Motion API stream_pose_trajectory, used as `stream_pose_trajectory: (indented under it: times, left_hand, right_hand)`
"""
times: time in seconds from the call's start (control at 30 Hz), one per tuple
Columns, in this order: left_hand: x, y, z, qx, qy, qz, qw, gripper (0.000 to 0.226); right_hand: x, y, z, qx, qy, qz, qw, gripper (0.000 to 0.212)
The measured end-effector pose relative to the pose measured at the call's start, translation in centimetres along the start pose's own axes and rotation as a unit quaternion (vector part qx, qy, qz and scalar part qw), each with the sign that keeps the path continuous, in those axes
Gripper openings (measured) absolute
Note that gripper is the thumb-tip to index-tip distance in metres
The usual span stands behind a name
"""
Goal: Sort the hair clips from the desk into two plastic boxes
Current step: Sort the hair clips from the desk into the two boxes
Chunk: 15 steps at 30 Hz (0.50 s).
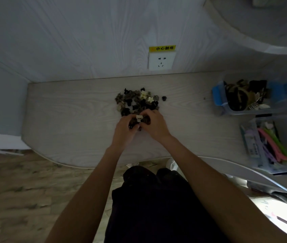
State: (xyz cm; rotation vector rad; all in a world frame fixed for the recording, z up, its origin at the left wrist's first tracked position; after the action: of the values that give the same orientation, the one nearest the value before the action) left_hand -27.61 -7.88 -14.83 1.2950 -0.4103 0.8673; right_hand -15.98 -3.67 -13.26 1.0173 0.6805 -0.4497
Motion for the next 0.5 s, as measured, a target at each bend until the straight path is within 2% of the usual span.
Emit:
stream_pose_trajectory:
  times: [0.27,0.37,0.5]
  left_hand:
    - [4.8,2.6,0.6,0.055,-0.065,0.071,0.994,0.030]
    - [9.2,2.3,0.6,0.043,-0.117,0.086,0.988,0.032]
    - [16.8,-0.2,0.2,0.012,-0.231,0.117,0.966,0.032]
  right_hand:
    - [-1.1,4.8,1.7,0.086,0.049,-0.075,0.992,0.028]
    - [-0.6,9.2,3.3,0.151,0.064,-0.074,0.984,0.028]
    - [2.2,16.1,5.9,0.229,0.064,-0.115,0.965,0.026]
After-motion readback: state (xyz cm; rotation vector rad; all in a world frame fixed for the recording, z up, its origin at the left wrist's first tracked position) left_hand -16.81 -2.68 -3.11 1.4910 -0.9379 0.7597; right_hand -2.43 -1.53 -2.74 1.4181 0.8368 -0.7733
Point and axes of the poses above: each hand's wrist, its own z-axis away from the middle knuckle, its own y-axis out of the back of the hand, x = y × z, the point moved 7 cm from there along -z, towards the middle knuckle, and after that the axes turned 2 degrees about -y, right-handed, at the moved point
